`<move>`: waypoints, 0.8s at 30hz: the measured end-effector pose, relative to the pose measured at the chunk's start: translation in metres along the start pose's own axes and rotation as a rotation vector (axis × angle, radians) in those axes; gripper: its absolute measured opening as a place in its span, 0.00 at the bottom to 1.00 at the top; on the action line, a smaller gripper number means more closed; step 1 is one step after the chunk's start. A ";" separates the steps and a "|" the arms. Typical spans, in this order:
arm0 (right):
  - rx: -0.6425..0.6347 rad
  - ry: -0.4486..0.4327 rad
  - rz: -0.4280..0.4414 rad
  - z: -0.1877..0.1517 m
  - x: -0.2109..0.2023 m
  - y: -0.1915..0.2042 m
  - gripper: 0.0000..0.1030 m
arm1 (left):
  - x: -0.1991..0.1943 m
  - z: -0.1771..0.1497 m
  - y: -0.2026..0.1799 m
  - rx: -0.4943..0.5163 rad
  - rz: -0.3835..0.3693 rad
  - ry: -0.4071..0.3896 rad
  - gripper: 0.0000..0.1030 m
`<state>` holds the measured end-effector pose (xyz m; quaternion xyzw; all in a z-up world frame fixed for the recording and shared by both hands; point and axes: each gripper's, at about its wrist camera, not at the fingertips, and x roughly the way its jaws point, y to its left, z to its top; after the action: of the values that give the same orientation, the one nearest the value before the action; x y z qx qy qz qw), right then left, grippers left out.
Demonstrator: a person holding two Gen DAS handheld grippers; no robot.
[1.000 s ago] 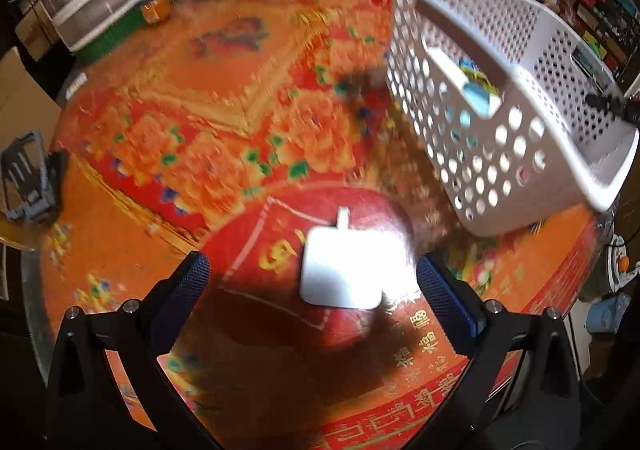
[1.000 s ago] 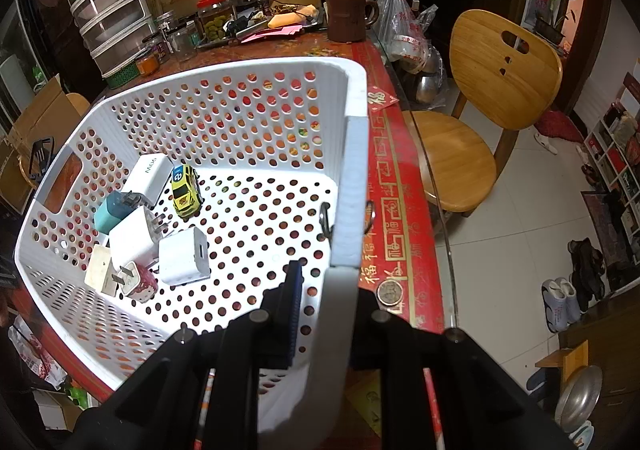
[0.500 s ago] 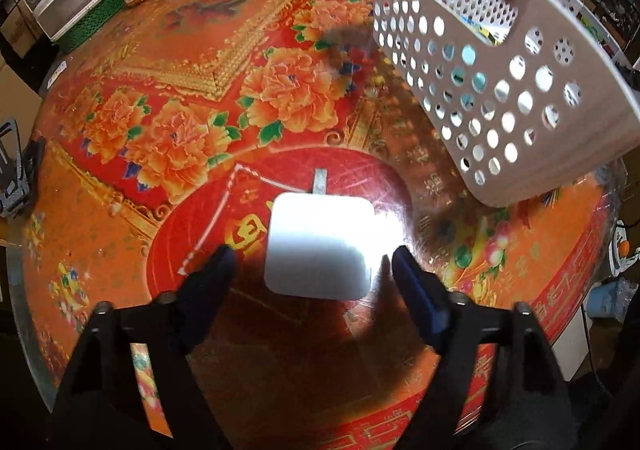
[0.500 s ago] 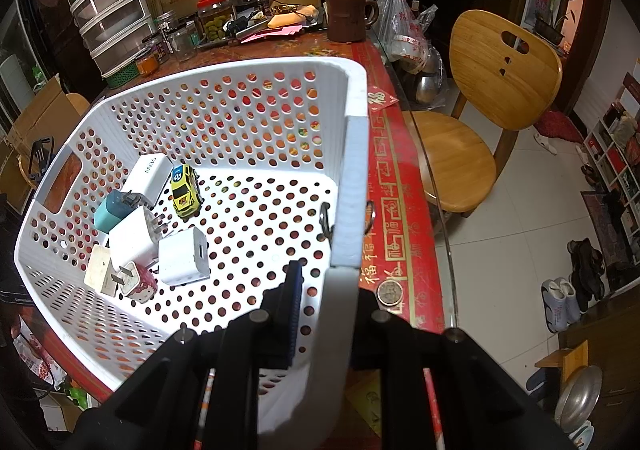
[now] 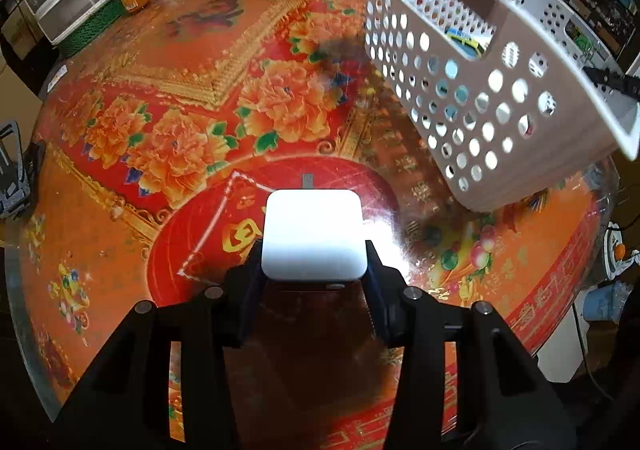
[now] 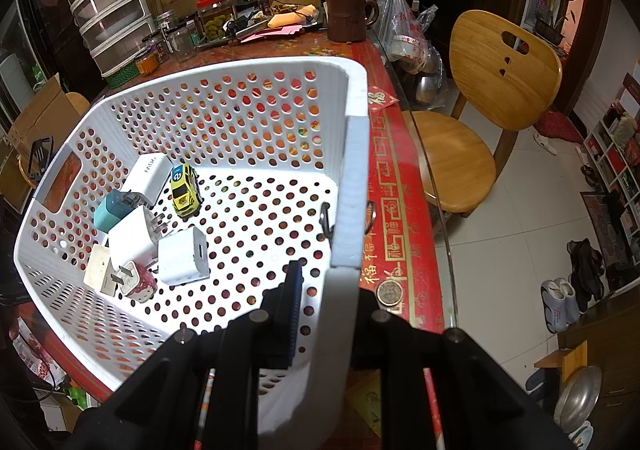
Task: Organize rigid objects
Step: 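Carry the white charger into the basket and release it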
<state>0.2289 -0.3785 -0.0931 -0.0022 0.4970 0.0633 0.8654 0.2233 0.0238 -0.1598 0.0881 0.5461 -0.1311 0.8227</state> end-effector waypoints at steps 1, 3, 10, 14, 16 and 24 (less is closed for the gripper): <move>0.000 0.000 -0.001 0.000 0.000 0.000 0.15 | -0.003 0.000 0.001 -0.003 0.002 -0.007 0.41; 0.001 0.000 0.001 0.000 0.000 0.000 0.15 | -0.007 0.000 0.004 -0.004 0.008 -0.020 0.41; 0.001 0.000 0.001 0.000 0.000 0.000 0.15 | -0.028 0.005 0.012 -0.014 0.009 -0.057 0.41; 0.002 -0.001 0.001 0.000 0.000 0.000 0.16 | -0.054 0.019 0.011 -0.003 0.006 -0.097 0.41; -0.001 0.000 0.000 0.000 0.000 0.000 0.16 | -0.071 0.031 0.009 0.009 0.016 -0.124 0.41; 0.001 0.000 0.001 0.000 0.000 0.000 0.16 | -0.135 0.099 -0.033 0.099 -0.047 -0.242 0.41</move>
<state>0.2287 -0.3786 -0.0936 -0.0016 0.4971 0.0633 0.8654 0.2499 -0.0195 0.0026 0.0992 0.4375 -0.1869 0.8739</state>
